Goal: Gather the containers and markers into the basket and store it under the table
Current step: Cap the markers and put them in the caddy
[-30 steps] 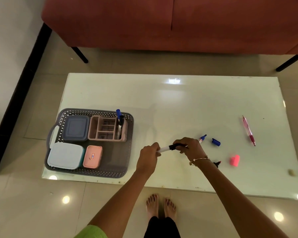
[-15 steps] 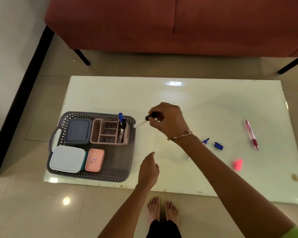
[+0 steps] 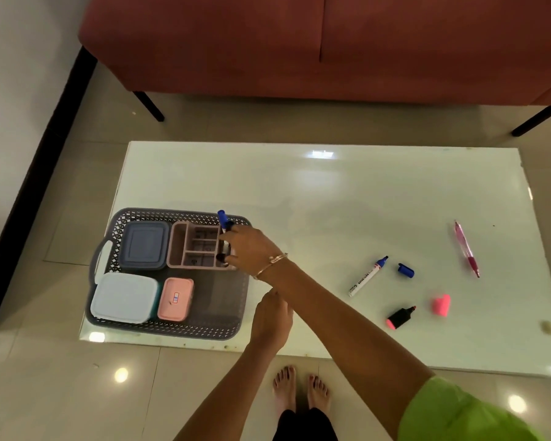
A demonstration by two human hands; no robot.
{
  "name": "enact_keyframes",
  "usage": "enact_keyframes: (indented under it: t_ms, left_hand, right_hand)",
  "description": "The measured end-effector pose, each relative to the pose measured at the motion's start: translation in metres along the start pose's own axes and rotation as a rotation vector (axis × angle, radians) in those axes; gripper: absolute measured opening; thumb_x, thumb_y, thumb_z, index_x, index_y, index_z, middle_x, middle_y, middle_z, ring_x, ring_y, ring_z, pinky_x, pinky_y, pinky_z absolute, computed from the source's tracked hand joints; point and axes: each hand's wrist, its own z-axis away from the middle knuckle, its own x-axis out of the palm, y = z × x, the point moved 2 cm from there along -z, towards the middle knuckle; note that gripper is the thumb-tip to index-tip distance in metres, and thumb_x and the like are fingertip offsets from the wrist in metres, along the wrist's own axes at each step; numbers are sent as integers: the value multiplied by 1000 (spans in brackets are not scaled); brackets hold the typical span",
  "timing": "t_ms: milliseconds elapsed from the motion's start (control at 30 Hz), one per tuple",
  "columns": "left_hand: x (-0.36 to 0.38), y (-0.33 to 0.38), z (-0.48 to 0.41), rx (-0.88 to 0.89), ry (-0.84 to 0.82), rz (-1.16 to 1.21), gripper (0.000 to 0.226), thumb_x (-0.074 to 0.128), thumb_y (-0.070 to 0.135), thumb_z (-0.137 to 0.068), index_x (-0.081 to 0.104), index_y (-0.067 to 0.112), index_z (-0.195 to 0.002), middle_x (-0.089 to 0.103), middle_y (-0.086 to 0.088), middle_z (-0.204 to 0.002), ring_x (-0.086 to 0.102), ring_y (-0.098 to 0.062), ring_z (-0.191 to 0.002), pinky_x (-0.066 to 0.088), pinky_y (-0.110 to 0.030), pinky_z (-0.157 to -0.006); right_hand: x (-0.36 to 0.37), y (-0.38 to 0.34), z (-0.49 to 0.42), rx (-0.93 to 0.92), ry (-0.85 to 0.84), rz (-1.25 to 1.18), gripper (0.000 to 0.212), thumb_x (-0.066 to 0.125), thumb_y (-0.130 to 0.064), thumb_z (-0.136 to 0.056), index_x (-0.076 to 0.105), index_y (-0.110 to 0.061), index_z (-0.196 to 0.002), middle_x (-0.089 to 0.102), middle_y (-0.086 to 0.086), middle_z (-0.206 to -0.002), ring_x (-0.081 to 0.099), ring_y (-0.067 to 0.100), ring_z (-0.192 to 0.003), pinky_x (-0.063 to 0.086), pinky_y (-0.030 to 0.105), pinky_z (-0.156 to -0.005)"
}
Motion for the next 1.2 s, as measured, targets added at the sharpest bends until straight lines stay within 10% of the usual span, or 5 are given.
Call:
enact_keyframes:
  t_ms: [433, 1200]
  left_hand:
    - [76, 106, -62, 211, -51, -287, 32, 44, 24, -96, 50, 15, -126, 53, -7, -130, 50, -25, -118, 40, -37, -93]
    - [62, 143, -74, 284, -76, 25, 6, 62, 10, -84, 61, 4, -84, 68, -16, -82, 62, -31, -74, 45, -35, -60]
  right_hand:
    - [-30, 259, 223, 842, 461, -149, 26, 74, -16, -75, 69, -4, -97, 70, 18, -95, 66, 31, -86, 51, 38, -79]
    - [-48, 246, 197, 583, 305, -196, 24, 71, -7, -77, 69, -4, -101, 73, 14, -99, 66, 27, -90, 50, 31, -86]
